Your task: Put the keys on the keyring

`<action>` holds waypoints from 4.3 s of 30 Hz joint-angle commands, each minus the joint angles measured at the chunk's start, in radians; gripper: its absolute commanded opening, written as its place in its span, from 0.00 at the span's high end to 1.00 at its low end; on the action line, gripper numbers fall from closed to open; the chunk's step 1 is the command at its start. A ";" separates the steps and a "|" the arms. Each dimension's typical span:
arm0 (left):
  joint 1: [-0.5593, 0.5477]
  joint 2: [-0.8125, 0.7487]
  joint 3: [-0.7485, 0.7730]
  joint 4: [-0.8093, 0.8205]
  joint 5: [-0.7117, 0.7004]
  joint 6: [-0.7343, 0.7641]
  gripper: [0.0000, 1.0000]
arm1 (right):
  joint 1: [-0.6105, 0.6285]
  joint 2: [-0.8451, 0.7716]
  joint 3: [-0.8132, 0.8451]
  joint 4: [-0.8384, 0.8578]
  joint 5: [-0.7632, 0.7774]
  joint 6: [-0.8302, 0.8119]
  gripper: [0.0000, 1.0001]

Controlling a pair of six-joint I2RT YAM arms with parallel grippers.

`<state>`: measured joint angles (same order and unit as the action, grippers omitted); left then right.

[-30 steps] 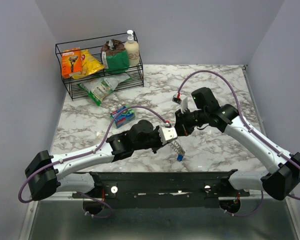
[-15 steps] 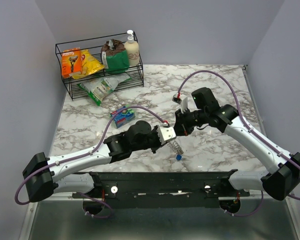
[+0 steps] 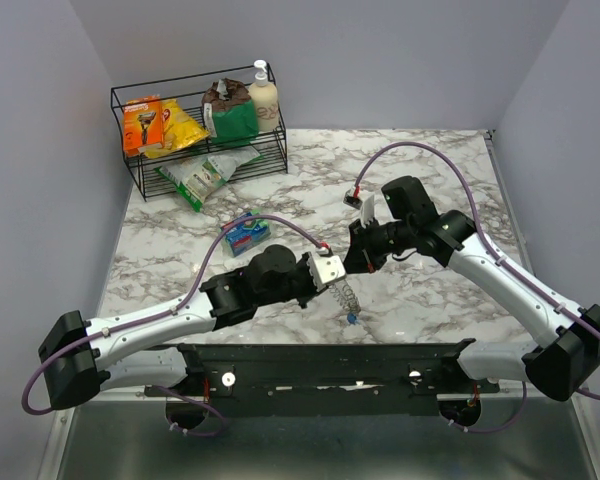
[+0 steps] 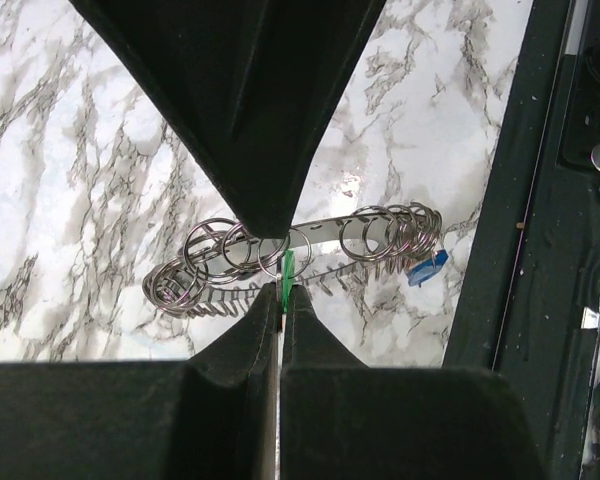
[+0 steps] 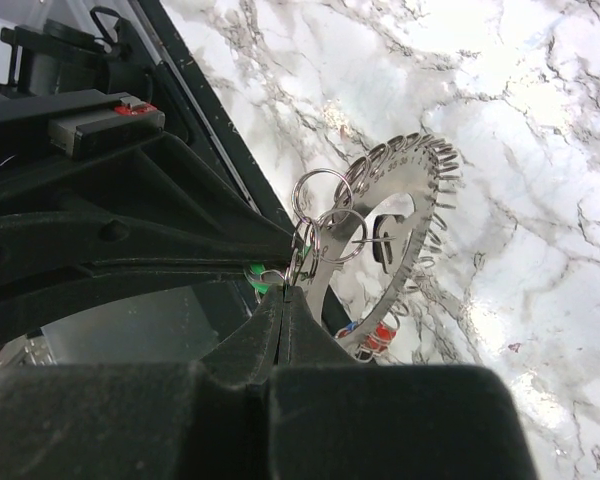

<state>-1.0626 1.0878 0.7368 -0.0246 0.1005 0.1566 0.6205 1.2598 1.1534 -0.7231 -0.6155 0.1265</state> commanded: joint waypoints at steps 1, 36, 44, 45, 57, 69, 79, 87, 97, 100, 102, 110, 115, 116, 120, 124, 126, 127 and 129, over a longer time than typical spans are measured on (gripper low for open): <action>0.003 -0.022 -0.027 -0.005 -0.054 -0.005 1.00 | 0.001 -0.030 -0.014 -0.001 -0.015 0.007 0.99; 0.004 0.052 -0.085 0.087 -0.074 -0.012 0.88 | 0.001 -0.033 -0.066 0.057 -0.049 0.015 0.99; 0.003 0.009 -0.108 0.127 -0.058 -0.011 0.32 | 0.001 -0.036 -0.077 0.083 -0.053 0.030 0.99; 0.003 0.004 -0.109 0.132 -0.058 -0.014 0.29 | 0.001 -0.036 -0.078 0.086 -0.053 0.032 0.99; 0.009 -0.175 -0.189 0.239 -0.143 -0.080 0.01 | 0.001 -0.025 -0.075 0.096 -0.050 0.033 0.99; 0.029 -0.192 -0.171 0.232 -0.148 -0.107 0.01 | 0.001 -0.016 -0.069 0.102 -0.090 0.015 0.99; 0.039 -0.174 -0.152 0.244 -0.157 -0.103 0.01 | 0.001 0.050 -0.116 0.134 -0.081 0.001 0.99; 0.041 -0.175 -0.152 0.241 -0.165 -0.109 0.01 | -0.004 0.076 -0.149 0.140 0.031 0.028 0.99; 0.046 -0.178 -0.154 0.242 -0.176 -0.123 0.01 | -0.048 0.067 -0.164 0.151 0.103 0.032 0.99; 0.046 -0.178 -0.155 0.245 -0.174 -0.124 0.01 | -0.057 0.090 -0.153 0.160 0.108 0.022 0.99; 0.046 -0.180 -0.155 0.244 -0.173 -0.124 0.01 | -0.061 0.101 -0.149 0.177 0.106 0.021 0.99; 0.047 -0.195 -0.160 0.235 -0.182 -0.124 0.01 | -0.067 0.205 -0.063 0.238 0.071 0.012 0.99; 0.047 -0.209 -0.166 0.226 -0.191 -0.124 0.01 | -0.067 0.269 -0.029 0.257 0.045 0.012 0.99; 0.047 -0.212 -0.168 0.226 -0.193 -0.124 0.01 | -0.067 0.274 -0.029 0.267 0.045 0.016 0.99; 0.047 -0.215 -0.172 0.223 -0.196 -0.127 0.01 | -0.067 0.279 -0.046 0.300 0.049 0.033 0.99; 0.049 -0.212 -0.172 0.224 -0.197 -0.127 0.01 | -0.065 0.263 -0.060 0.320 0.056 0.044 0.95; 0.049 -0.206 -0.171 0.226 -0.199 -0.127 0.01 | -0.067 0.259 -0.058 0.323 0.060 0.048 0.91; 0.049 -0.204 -0.169 0.227 -0.197 -0.129 0.01 | -0.067 0.259 -0.057 0.324 0.060 0.048 0.90; 0.049 -0.198 -0.166 0.227 -0.196 -0.132 0.01 | -0.065 0.251 -0.050 0.324 0.065 0.051 0.84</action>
<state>-1.0180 0.8875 0.5602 0.1852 -0.0715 0.0360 0.5606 1.5349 1.0962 -0.4309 -0.5480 0.1684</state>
